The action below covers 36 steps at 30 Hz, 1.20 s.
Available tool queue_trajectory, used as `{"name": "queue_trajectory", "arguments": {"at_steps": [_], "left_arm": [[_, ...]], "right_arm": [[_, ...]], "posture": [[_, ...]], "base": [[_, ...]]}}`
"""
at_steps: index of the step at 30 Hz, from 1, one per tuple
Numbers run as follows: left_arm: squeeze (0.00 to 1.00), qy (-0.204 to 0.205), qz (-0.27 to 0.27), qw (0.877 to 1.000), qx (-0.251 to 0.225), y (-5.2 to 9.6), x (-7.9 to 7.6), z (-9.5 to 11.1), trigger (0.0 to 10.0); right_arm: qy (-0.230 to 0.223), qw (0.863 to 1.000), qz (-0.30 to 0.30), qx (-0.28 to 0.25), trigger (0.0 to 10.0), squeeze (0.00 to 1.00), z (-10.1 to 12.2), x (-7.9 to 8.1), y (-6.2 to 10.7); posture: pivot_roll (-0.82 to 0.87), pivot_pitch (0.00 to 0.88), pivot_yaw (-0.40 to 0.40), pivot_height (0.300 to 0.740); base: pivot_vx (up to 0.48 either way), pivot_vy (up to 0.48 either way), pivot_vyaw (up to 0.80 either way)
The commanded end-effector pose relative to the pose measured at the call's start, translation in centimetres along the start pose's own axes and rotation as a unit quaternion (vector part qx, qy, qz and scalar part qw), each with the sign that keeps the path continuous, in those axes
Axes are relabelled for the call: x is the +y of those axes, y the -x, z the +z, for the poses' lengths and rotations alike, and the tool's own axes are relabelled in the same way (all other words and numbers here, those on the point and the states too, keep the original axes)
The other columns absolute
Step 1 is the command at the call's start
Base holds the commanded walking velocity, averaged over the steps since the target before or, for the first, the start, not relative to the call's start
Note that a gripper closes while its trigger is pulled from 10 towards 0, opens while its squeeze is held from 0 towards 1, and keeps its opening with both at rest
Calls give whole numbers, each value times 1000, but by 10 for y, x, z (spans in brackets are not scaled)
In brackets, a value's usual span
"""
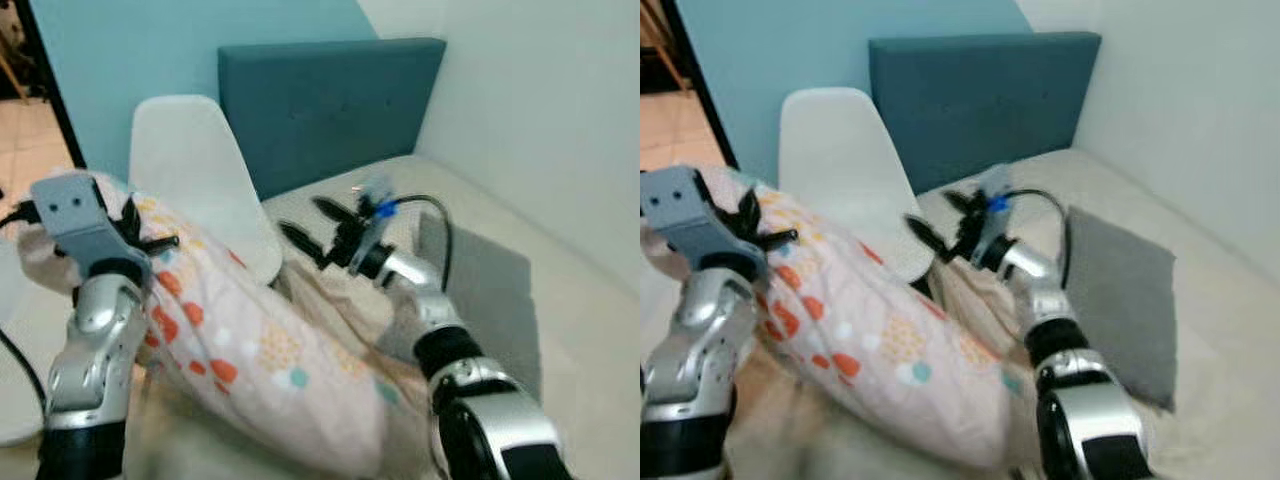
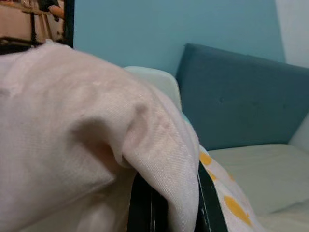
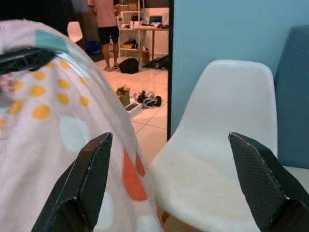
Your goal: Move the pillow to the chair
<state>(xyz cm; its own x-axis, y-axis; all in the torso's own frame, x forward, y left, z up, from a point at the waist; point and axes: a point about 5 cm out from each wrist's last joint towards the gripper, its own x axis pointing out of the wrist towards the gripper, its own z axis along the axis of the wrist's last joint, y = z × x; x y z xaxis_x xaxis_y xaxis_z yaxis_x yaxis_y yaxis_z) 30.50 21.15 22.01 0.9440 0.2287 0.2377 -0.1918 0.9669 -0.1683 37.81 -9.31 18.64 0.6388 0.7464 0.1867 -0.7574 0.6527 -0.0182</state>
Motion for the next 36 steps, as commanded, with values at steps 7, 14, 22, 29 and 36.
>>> {"name": "queue_trajectory", "arguments": {"at_steps": [7, 14, 22, 29, 36], "left_arm": [[0, -13, -2, 998, -56, -4, -5, 21, 10000], [0, -12, -36, 997, -65, -5, -25, 23, 10000], [0, -24, -59, 994, -92, -10, -33, 35, 10000], [0, -35, -79, 988, -132, -17, -45, 54, 10000], [0, -24, -108, 986, -128, -15, -54, 48, 10000]], "right_arm": [[19, 996, -89, 17, 10000, 0, -1, -16, 5], [12, 994, -111, 5, 10000, 0, 3, -21, 8], [-10, 992, -126, -9, 10000, 0, 9, -23, 5], [-15, 991, -135, -9, 10000, 0, 9, -24, 3], [-10, 990, -138, -11, 10000, 0, 9, -23, 3]], "posture": [[-8, 0, -73, 740], [-12, 0, -69, 740], [-9, 0, -67, 740], [-10, 0, -60, 740], [-15, 0, -55, 740]], "base": [[480, 0, 395], [480, 0, 0], [478, 0, 0], [465, 0, -635], [460, 0, 0]]}}
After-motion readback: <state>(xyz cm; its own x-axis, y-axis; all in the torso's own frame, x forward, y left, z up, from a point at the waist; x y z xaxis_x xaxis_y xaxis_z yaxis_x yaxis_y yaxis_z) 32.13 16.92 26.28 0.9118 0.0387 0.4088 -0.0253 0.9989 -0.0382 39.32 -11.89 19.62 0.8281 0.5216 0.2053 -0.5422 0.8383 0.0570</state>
